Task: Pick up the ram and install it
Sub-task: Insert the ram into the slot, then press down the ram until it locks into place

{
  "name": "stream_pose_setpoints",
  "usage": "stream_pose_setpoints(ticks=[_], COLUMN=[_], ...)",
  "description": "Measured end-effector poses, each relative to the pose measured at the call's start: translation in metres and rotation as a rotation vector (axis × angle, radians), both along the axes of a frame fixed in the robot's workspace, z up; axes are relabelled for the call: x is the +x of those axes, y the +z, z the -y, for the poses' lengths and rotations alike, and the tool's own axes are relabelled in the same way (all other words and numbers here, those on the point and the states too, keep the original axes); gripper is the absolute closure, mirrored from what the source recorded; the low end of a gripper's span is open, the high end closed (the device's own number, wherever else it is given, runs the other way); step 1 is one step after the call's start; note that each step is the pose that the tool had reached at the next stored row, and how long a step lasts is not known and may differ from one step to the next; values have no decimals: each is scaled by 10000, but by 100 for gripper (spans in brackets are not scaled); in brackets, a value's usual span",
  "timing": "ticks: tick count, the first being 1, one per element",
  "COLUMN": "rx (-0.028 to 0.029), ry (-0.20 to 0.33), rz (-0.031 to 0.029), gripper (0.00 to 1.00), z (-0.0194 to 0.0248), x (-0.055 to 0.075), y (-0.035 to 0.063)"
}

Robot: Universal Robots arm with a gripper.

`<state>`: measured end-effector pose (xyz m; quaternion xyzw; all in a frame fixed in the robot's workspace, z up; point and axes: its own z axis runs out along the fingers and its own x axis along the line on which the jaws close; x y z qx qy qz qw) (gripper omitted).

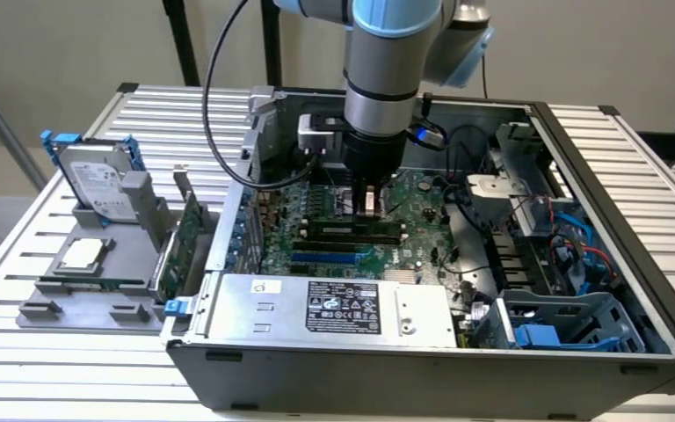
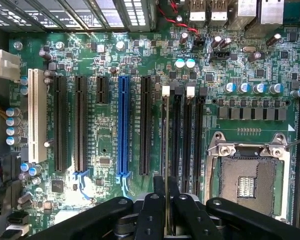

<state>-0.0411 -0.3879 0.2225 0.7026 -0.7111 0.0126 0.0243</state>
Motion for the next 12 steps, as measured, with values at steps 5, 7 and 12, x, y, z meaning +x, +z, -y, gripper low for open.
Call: stream_pose_setpoints(ticks=[5, 7, 12], rx=[-8, -11, -13], ry=[-1, -1, -1], rz=[2, 1, 0], gripper=[100, 100, 100], z=[-1, 0, 0], x=[0, 0, 0], y=[-14, -26, -39])
